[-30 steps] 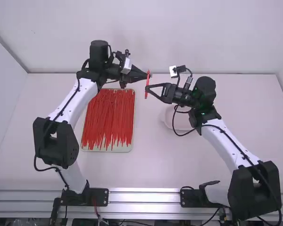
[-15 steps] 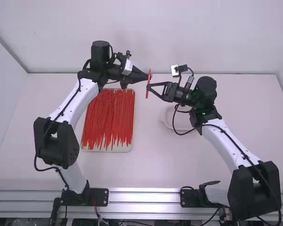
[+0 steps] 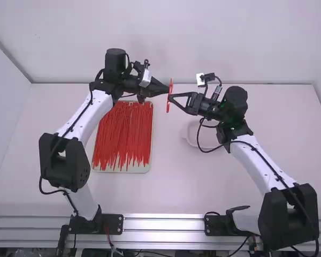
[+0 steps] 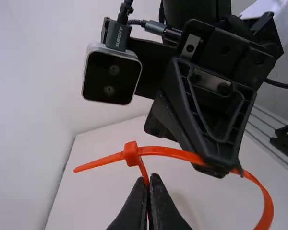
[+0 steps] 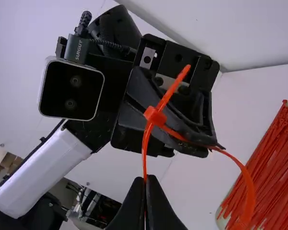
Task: Fasten the cable tie
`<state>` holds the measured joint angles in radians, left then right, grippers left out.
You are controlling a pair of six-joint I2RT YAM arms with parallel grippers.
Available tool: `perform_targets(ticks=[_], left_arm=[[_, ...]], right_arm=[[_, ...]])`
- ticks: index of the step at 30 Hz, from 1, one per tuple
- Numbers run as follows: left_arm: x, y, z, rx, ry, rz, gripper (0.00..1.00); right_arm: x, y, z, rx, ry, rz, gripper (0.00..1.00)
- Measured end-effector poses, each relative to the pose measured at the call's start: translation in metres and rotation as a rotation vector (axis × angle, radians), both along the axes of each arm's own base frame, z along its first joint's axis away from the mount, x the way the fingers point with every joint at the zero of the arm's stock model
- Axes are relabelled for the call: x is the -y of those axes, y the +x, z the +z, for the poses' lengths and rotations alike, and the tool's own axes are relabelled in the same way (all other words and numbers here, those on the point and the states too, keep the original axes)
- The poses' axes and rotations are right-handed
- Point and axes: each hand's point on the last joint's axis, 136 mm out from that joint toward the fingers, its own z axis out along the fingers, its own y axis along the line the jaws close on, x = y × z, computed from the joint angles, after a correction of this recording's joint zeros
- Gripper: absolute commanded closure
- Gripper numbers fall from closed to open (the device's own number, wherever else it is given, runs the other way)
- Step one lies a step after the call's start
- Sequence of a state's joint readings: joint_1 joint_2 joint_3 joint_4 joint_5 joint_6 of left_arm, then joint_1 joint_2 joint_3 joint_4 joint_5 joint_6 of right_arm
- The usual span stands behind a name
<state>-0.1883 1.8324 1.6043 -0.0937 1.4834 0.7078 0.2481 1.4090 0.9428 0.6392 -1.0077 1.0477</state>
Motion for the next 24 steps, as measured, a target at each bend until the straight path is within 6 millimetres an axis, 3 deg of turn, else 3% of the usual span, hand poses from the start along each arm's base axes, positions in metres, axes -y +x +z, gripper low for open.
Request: perform_targets(ticks=[24], left_arm=[[0.007,-0.002,-0.004,-0.021,0.015,0.004,0.98]], right_arm=[[0.011,0.01,-0.001,-0.012,-0.003,-0.045,1.0]])
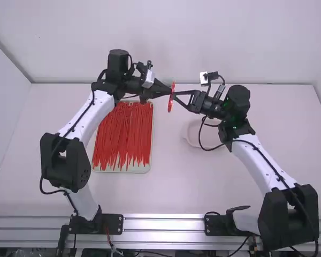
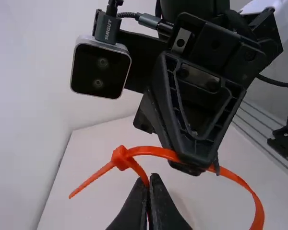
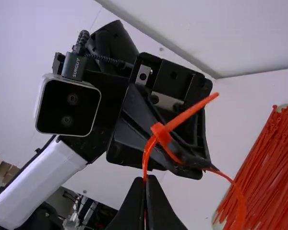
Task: Fasten the cable tie
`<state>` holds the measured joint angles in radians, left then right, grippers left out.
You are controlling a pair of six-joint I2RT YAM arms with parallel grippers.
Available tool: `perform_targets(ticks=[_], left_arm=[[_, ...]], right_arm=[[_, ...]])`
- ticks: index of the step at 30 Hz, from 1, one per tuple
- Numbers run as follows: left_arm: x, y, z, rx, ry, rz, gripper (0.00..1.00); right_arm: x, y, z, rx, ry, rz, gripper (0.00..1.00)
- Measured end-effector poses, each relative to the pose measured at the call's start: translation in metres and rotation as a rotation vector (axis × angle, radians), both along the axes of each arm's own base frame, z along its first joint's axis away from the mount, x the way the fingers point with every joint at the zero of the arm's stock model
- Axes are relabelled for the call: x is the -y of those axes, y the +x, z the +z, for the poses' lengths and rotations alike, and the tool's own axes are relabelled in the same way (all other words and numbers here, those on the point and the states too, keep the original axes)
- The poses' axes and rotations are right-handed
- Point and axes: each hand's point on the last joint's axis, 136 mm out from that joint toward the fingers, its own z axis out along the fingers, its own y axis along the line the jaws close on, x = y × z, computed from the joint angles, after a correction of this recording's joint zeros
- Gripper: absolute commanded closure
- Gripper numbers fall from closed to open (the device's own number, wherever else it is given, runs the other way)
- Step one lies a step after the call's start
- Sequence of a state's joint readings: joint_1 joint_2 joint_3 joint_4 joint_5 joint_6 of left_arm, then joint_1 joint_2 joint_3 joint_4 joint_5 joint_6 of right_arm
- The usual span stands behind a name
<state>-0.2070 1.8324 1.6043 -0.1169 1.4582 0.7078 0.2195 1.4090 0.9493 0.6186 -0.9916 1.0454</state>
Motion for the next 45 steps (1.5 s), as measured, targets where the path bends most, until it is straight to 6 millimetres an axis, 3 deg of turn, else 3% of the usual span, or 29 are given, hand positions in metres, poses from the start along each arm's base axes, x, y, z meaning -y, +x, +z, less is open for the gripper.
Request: perform_targets(ticks=[12,18,26,40,45], left_arm=[[0.003,-0.001,-0.001,0.013,-0.001,-0.003,0.98],[0.002,-0.004,0.001,0.016,-0.014,-0.027,0.98],[-0.003,-0.009,0.004,0.0,-0.031,-0.056,0.98],[0.001,-0.013,0.002,-0.022,-0.027,-0.069,0.98],[0.013,-0.021,0.002,-0.022,-0.026,-0.1,0.98]], right_arm=[[0.006,0.005,0.0,0.0,0.001,-0.023,0.97],[0.011,0.012,0.004,0.01,0.006,-0.062,0.69],[0.014,0.014,0.008,0.016,0.02,-0.069,0.56],[0.013,0.01,0.015,0.012,0.045,-0.047,0.57],[0.012,0.008,0.015,0.005,0.045,-0.036,0.65]])
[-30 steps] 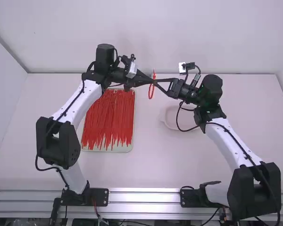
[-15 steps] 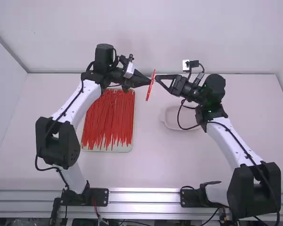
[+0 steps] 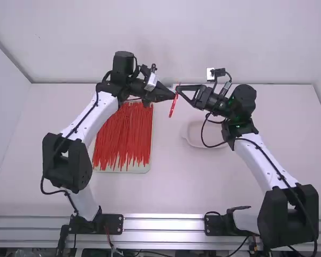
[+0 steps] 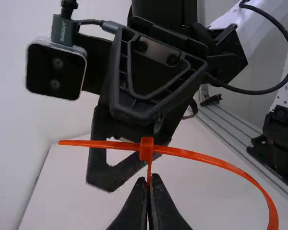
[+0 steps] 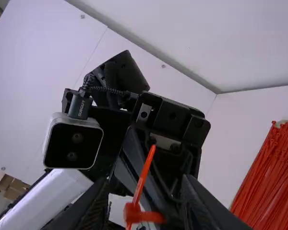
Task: Fasten the cable tie
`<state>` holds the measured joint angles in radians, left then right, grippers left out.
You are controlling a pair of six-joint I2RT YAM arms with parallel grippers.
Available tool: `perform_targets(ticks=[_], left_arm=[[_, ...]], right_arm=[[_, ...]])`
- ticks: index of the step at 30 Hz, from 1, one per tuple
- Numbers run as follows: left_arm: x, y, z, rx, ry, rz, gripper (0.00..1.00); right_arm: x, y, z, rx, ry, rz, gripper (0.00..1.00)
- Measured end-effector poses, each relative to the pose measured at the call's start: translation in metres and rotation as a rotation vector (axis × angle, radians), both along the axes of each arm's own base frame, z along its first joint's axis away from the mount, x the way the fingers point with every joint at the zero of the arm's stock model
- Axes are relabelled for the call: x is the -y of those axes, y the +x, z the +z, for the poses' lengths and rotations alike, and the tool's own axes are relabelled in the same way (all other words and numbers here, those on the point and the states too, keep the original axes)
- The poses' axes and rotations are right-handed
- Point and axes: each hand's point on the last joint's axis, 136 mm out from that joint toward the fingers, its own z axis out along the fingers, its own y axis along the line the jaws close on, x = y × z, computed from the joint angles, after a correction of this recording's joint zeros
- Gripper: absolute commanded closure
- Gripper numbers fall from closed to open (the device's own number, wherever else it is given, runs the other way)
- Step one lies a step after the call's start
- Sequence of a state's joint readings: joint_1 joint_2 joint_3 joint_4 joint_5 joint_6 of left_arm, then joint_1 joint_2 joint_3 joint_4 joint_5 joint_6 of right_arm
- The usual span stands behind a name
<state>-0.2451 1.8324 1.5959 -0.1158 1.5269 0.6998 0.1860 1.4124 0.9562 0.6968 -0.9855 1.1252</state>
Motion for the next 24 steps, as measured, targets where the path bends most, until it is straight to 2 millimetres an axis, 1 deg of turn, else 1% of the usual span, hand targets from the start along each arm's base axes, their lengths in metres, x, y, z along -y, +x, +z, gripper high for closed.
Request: perform_targets(ticks=[3,7,10,11,12,14,15,24], left_arm=[[0.001,-0.0007,-0.0001,0.0,0.0,-0.002,0.98],[0.001,-0.0007,-0.0002,-0.001,0.0,-0.002,0.98],[0.0006,-0.0004,-0.0002,-0.002,0.001,-0.001,0.98],[0.0004,-0.0003,-0.0004,-0.004,0.002,0.0,0.98],[0.0004,-0.0002,-0.0005,-0.005,0.002,0.001,0.98],[0.0005,0.0004,-0.0012,-0.007,0.005,0.005,0.98],[0.0007,0.0012,-0.0023,-0.008,0.008,0.01,0.98],[-0.0002,0.0019,-0.0049,-0.018,0.012,0.015,0.98]], right_arm=[[-0.0001,-0.0004,0.0,-0.001,0.0,0.002,0.68],[-0.0002,-0.0003,-0.0001,-0.002,0.0,0.003,0.77],[-0.0002,-0.0004,0.0001,-0.001,0.001,0.003,0.81],[-0.0002,-0.0005,0.0004,0.001,0.001,0.003,0.84],[-0.0002,-0.0006,0.0006,0.002,0.001,0.004,0.9],[-0.0002,-0.0007,0.0019,0.008,0.003,0.003,0.98],[-0.0002,-0.0008,0.0022,0.009,0.003,0.004,1.0],[-0.0005,-0.0009,0.0019,0.002,0.002,0.007,1.0]])
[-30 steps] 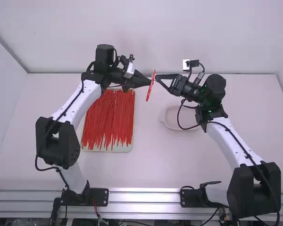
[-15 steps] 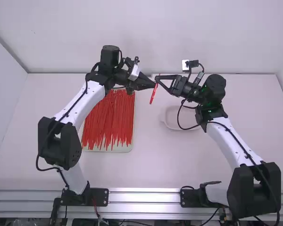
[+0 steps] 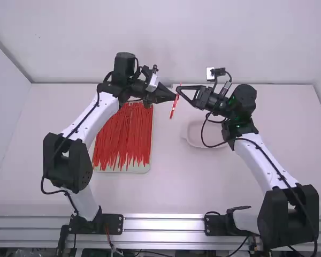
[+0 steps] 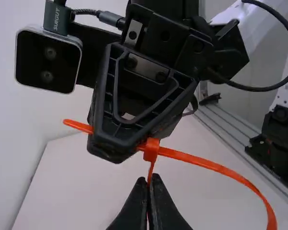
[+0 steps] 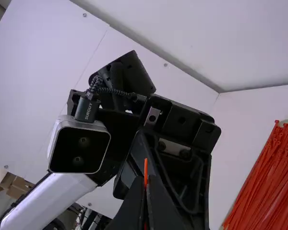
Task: Fasten the cable tie
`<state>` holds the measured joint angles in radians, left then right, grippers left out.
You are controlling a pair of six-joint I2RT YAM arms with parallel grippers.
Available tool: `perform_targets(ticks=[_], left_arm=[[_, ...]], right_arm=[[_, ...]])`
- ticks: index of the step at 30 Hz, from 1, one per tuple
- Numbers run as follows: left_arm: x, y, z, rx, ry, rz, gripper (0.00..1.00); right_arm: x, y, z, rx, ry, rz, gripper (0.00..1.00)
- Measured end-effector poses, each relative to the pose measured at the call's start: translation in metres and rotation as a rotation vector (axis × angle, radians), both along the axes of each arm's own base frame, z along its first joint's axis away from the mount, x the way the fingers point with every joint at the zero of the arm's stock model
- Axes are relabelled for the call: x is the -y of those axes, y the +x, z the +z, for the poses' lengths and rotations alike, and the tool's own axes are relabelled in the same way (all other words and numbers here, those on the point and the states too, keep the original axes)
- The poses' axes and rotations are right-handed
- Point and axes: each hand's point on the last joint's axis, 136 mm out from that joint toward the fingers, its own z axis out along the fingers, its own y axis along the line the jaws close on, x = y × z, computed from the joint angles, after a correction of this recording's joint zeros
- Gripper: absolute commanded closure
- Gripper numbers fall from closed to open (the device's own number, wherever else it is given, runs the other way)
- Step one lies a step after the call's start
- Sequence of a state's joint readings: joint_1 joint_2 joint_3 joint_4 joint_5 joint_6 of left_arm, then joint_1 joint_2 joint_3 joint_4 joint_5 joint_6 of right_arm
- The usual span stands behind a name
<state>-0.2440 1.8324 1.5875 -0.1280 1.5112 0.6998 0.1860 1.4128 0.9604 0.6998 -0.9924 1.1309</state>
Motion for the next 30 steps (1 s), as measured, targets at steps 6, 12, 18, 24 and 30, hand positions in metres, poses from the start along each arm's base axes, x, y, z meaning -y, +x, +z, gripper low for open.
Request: perform_targets(ticks=[6,12,18,24,30], left_arm=[[0.0,0.0,-0.002,-0.025,0.008,0.004,0.98],[0.0,0.0,-0.006,-0.059,0.026,0.021,0.98],[0.0,0.001,-0.006,-0.064,0.035,0.033,0.98],[-0.002,-0.002,-0.006,-0.075,0.056,0.063,0.98],[-0.003,-0.005,-0.015,-0.103,0.068,0.068,0.98]], right_arm=[[0.0,-0.001,-0.001,-0.004,-0.002,0.006,1.0],[-0.002,-0.001,-0.002,0.003,0.001,0.02,1.0],[-0.002,-0.001,0.001,0.011,0.013,0.03,1.0],[-0.003,-0.004,0.004,0.016,0.024,0.05,1.0],[-0.004,-0.005,0.004,0.008,0.025,0.058,1.0]])
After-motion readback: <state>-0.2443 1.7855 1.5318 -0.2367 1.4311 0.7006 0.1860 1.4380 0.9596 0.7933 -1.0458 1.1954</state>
